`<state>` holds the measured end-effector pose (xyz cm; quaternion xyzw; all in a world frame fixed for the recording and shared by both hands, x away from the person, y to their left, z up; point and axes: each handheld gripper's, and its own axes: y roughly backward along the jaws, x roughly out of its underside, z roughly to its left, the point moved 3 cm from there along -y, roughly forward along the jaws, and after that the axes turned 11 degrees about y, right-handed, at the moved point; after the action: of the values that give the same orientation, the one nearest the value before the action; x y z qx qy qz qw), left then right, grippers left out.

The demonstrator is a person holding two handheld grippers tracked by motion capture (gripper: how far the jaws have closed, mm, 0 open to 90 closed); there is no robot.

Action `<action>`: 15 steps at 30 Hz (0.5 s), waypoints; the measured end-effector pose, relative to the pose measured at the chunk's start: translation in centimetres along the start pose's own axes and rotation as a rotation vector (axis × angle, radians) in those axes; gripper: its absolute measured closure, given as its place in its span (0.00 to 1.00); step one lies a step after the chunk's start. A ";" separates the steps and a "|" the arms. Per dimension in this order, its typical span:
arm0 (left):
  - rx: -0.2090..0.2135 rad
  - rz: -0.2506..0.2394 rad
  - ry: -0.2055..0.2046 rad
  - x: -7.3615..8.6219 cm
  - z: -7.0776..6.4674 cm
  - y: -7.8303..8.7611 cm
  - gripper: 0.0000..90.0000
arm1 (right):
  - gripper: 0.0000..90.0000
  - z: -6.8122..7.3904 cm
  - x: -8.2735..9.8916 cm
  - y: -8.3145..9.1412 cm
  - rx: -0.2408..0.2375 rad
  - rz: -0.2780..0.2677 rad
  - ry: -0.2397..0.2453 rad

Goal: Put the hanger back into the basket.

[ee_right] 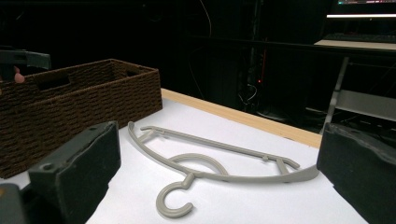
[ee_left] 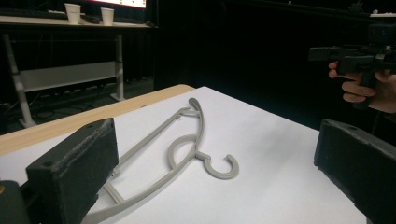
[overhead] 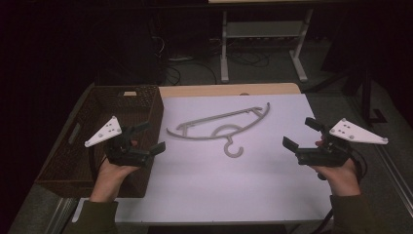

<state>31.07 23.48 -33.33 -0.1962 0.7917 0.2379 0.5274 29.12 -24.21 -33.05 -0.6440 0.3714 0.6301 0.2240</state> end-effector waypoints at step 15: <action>0.008 0.176 -0.041 0.9 -2.9 -3.5 0.00 | 0.00 0.4 0.2 -1.6 -0.023 0.074 0.032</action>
<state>30.59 18.87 -33.77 -0.1190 0.7959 0.2841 0.5212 30.09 -22.92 -33.56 -0.6423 0.3912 0.6318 0.1875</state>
